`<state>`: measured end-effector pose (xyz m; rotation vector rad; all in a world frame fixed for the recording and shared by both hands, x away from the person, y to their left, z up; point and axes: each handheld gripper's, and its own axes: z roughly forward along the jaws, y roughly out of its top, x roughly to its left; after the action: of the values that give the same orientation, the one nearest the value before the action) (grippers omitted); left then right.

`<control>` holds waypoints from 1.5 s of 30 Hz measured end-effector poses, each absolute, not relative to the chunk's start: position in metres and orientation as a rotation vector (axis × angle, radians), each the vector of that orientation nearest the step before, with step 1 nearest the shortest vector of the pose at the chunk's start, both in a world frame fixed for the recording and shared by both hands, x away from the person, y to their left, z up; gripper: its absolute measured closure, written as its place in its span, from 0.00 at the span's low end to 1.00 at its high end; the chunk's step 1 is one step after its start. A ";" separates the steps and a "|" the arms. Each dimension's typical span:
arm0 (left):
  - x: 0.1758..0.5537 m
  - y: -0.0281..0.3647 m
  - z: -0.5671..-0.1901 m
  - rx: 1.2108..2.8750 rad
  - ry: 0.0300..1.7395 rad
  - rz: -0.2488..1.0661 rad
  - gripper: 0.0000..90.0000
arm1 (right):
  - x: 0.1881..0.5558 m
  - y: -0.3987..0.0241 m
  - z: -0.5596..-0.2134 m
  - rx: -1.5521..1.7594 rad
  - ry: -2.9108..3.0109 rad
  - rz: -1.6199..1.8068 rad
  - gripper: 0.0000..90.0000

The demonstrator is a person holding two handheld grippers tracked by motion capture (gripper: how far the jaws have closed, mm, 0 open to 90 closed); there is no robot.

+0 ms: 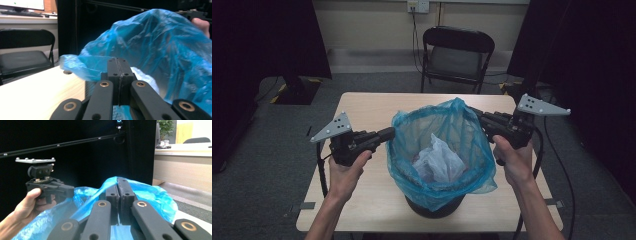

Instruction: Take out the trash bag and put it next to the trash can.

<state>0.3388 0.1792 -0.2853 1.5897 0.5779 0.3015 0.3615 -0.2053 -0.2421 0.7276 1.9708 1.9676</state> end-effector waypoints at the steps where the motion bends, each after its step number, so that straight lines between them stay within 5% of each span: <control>1: 0.338 0.177 -0.282 1.593 0.568 0.311 1.00 | 0.361 -0.205 -0.240 0.725 1.971 1.965 0.99; 12: 0.338 0.142 -0.229 1.554 0.460 0.296 1.00 | 0.352 -0.189 -0.215 0.649 1.975 1.999 0.98; 20: 0.338 0.114 -0.206 1.494 0.387 0.184 1.00 | 0.342 -0.159 -0.207 0.573 2.095 1.977 0.65; 25: 0.337 0.113 -0.198 1.482 0.370 0.192 1.00 | 0.338 -0.140 -0.204 0.537 2.136 1.913 0.58; 27: 0.338 0.112 -0.197 1.481 0.369 0.188 1.00 | 0.341 -0.136 -0.207 0.544 2.149 1.900 0.63; 32: 0.337 0.108 -0.199 1.493 0.329 0.176 0.98 | 0.344 -0.129 -0.210 0.488 2.152 1.926 0.98; 33: 0.336 0.109 -0.200 1.482 0.332 0.182 0.78 | 0.345 -0.130 -0.209 0.493 2.133 1.931 1.00; 34: 0.336 0.110 -0.200 1.467 0.344 0.194 0.78 | 0.345 -0.130 -0.209 0.493 2.133 1.931 1.00; 37: 0.336 0.113 -0.201 1.464 0.370 0.230 0.43 | 0.349 -0.135 -0.204 0.530 2.104 1.942 1.00; 39: 0.337 0.110 -0.203 1.492 0.369 0.245 0.38 | 0.348 -0.138 -0.197 0.533 2.077 1.961 1.00; 43: 0.339 0.097 -0.207 1.549 0.376 0.272 0.40 | 0.341 -0.141 -0.181 0.495 2.039 2.003 1.00; 45: 0.339 0.093 -0.208 1.547 0.341 0.245 0.65 | 0.336 -0.140 -0.176 0.472 2.038 2.001 1.00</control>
<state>0.3391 0.0930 -0.2077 1.5471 0.3411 0.2451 0.3360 -0.1405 -0.1765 0.4720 2.0380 2.0007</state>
